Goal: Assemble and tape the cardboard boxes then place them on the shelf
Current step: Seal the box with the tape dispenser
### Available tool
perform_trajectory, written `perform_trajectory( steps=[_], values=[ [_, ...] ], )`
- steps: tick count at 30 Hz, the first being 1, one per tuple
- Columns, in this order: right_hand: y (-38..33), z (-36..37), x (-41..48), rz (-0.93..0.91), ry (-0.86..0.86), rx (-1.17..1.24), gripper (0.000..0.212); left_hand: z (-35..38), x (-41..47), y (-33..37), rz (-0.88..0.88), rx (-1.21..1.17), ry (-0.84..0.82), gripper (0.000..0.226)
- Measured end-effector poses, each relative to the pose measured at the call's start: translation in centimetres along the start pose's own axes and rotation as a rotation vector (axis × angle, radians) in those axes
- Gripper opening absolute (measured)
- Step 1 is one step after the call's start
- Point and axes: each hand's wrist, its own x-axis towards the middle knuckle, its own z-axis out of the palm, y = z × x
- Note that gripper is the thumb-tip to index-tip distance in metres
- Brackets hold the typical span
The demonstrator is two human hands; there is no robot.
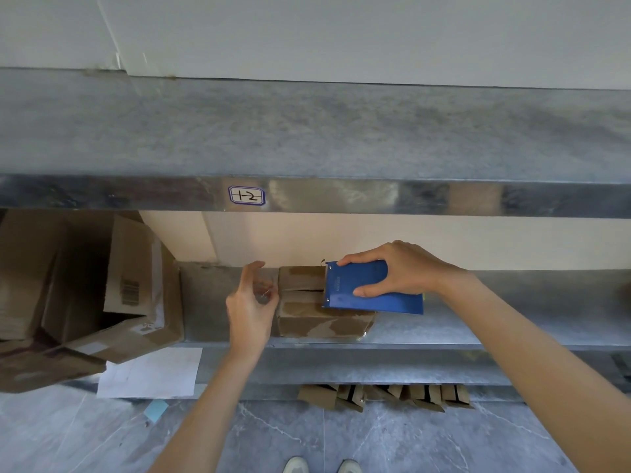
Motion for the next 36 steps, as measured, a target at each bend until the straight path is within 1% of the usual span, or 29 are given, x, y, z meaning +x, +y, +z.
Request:
perform_trajectory(
  steps=[3, 5, 8, 10, 12, 14, 16, 17, 18, 19, 20, 21, 22, 23, 24, 25, 27, 31, 36],
  values=[
    [-0.1, 0.0, 0.0, 0.006, 0.007, 0.001, 0.051, 0.5, 0.1, -0.2, -0.035, -0.041, -0.011, 0.052],
    [-0.2, 0.0, 0.0, 0.012, 0.008, 0.001, 0.050, 0.6, 0.5, -0.6, -0.081, -0.076, -0.019, 0.048],
    [-0.2, 0.0, 0.0, 0.019, 0.012, 0.009, 0.050, 0.4, 0.9, -1.8, -0.161, -0.044, -0.079, 0.034],
    [-0.1, 0.1, -0.1, 0.019, 0.018, 0.014, 0.050, 0.1, 0.8, -2.5, -0.202, -0.022, -0.135, 0.032],
    [-0.1, 0.1, -0.1, 0.023, 0.018, 0.016, 0.051, -0.1, 0.8, -2.7, -0.207, -0.010, -0.156, 0.034],
    [-0.2, 0.2, -0.2, 0.026, 0.014, 0.019, 0.051, -0.4, 1.3, -2.4, -0.149, 0.028, -0.139, 0.036],
    [-0.2, 0.2, -0.2, 0.028, 0.015, 0.017, 0.052, -0.6, 1.8, -1.5, -0.009, 0.042, -0.138, 0.036],
    [-0.2, 0.2, -0.2, 0.030, 0.015, 0.021, 0.052, -0.7, 2.1, -1.0, 0.063, 0.015, -0.177, 0.036],
    [-0.2, 0.1, -0.2, 0.031, 0.013, 0.028, 0.052, -0.6, 2.3, -0.5, 0.113, -0.017, -0.260, 0.038],
    [-0.2, 0.1, -0.3, 0.032, 0.011, 0.032, 0.053, -0.5, 2.4, 0.0, 0.136, -0.028, -0.380, 0.044],
    [-0.3, 0.1, -0.3, 0.034, 0.008, 0.031, 0.053, -0.3, 2.5, 0.3, 0.138, -0.015, -0.521, 0.057],
    [-0.3, 0.1, -0.3, 0.038, 0.006, 0.028, 0.054, -0.1, 2.5, 0.5, 0.137, 0.017, -0.646, 0.076],
    [-0.4, 0.1, -0.3, 0.042, 0.004, 0.025, 0.053, 0.2, 2.5, 0.5, 0.147, 0.060, -0.734, 0.093],
    [-0.4, 0.1, -0.3, 0.044, 0.001, 0.021, 0.053, 0.6, 2.6, 0.5, 0.168, 0.102, -0.783, 0.106],
    [-0.5, 0.0, -0.2, 0.045, -0.004, 0.016, 0.054, 1.0, 2.5, 0.5, 0.193, 0.136, -0.801, 0.114],
    [-0.5, 0.0, -0.2, 0.047, -0.013, 0.009, 0.054, 1.4, 2.4, 0.4, 0.215, 0.158, -0.796, 0.117],
    [-0.4, -0.2, -0.1, 0.050, -0.045, 0.006, 0.056, 2.1, 2.1, 0.3, 0.236, 0.170, -0.740, 0.116],
    [0.2, -0.7, 0.1, 0.029, -0.156, 0.059, 0.057, 3.3, 1.4, -0.2, 0.260, 0.139, -0.609, 0.102],
    [1.1, -1.0, 0.3, -0.035, -0.263, 0.069, 0.058, 3.7, 1.1, -0.6, 0.218, 0.088, -0.565, 0.098]
  ],
)
